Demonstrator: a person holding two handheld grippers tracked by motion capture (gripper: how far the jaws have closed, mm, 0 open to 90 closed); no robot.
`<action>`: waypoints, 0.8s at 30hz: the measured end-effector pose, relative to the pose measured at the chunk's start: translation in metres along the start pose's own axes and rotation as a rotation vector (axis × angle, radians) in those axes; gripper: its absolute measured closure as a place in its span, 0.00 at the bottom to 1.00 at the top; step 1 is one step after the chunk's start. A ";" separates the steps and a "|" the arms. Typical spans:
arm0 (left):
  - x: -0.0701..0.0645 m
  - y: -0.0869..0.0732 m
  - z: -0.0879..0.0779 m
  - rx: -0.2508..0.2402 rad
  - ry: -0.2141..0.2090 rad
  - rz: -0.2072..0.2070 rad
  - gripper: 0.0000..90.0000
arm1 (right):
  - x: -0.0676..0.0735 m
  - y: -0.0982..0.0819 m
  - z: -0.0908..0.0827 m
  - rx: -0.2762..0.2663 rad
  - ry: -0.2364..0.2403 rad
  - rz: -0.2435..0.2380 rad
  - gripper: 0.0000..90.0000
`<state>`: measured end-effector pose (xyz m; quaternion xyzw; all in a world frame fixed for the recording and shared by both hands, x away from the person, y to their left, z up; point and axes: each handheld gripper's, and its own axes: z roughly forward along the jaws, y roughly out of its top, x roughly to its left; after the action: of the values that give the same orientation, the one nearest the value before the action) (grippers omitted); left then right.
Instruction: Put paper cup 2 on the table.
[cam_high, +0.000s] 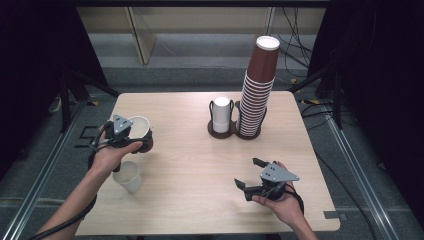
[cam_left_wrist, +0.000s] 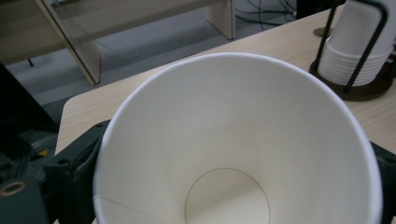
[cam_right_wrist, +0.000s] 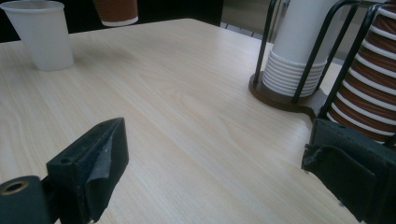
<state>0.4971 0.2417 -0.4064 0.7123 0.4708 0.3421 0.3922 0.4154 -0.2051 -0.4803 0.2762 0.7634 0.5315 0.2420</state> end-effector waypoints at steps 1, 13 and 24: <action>0.004 -0.002 0.000 0.007 0.005 -0.010 0.07 | -0.001 0.000 0.000 -0.002 0.004 -0.013 0.07; 0.030 -0.026 0.011 0.111 0.037 -0.062 0.07 | 0.000 0.000 -0.001 0.002 0.000 0.023 0.08; 0.043 -0.034 0.013 0.129 0.027 -0.085 0.06 | -0.001 0.001 0.000 0.010 0.009 0.014 0.08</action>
<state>0.5090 0.2878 -0.4373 0.7106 0.5270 0.3039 0.3534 0.4159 -0.2059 -0.4796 0.2801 0.7652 0.5306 0.2335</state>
